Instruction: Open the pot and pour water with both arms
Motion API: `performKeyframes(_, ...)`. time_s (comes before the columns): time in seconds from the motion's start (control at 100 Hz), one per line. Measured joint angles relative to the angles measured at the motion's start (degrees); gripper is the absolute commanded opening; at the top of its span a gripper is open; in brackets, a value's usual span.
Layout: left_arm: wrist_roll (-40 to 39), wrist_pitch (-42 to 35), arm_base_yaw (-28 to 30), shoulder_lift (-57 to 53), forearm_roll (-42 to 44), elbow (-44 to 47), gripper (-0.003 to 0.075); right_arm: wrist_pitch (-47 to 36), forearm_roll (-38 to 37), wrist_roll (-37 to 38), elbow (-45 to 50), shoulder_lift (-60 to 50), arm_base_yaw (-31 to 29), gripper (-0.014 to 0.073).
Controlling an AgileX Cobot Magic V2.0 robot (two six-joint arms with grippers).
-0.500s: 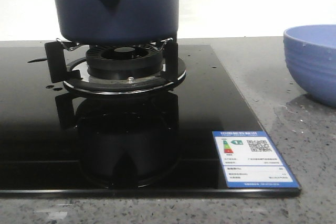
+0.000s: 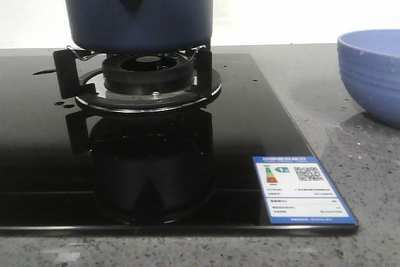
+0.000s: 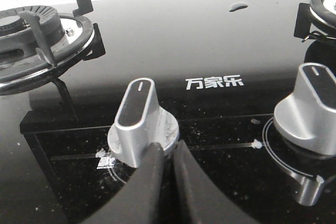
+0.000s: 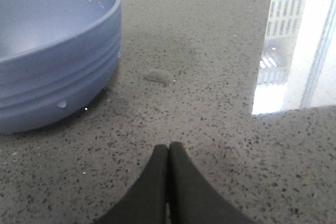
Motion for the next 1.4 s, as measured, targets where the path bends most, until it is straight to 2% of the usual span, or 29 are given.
performKeyframes(0.2,0.00,0.00,0.00,0.00,0.55,0.00,-0.0020,0.00,-0.49,0.00,0.00,0.00,0.00,-0.0069)
performKeyframes(0.31,0.00,0.00,0.00,0.00,4.17,0.00,-0.0020,-1.39,-4.68,0.00,0.00,0.00,0.00,-0.0069)
performKeyframes(0.45,0.00,-1.48,0.00,0.00,9.06,0.00,-0.0020,-9.29,-6.50,0.00,0.00,0.00,0.00,-0.0069)
performKeyframes(0.62,0.00,-12.11,0.00,0.00,8.79,0.00,-0.0020,-23.05,-4.60,0.11,0.00,0.00,0.00,-0.0069)
performKeyframes(0.74,0.00,-18.84,0.00,0.00,8.22,0.00,-0.0020,-26.97,0.85,0.63,0.00,0.00,0.00,-0.0069)
performKeyframes(0.85,-0.62,-23.48,0.00,0.00,2.82,0.00,-0.0020,-25.30,4.70,0.77,0.00,0.00,0.00,-0.0069)
performKeyframes(1.04,-2.80,-28.68,0.00,0.00,-18.61,0.00,-0.0020,-21.57,11.06,0.91,0.00,0.00,0.00,-0.0069)
performKeyframes(1.21,-3.47,-31.89,0.00,0.00,-30.39,0.00,-0.0020,-17.71,15.98,1.05,-0.52,0.00,0.00,-0.0069)
performKeyframes(1.29,-3.58,-28.52,0.00,0.00,-32.10,-0.45,-0.0020,-12.01,16.37,1.05,-3.45,0.00,0.00,-0.0069)
performKeyframes(1.4,-3.69,-17.58,0.00,0.46,-30.51,-3.78,-0.0020,-3.21,16.35,1.05,-9.84,2.13,0.00,-0.0069)
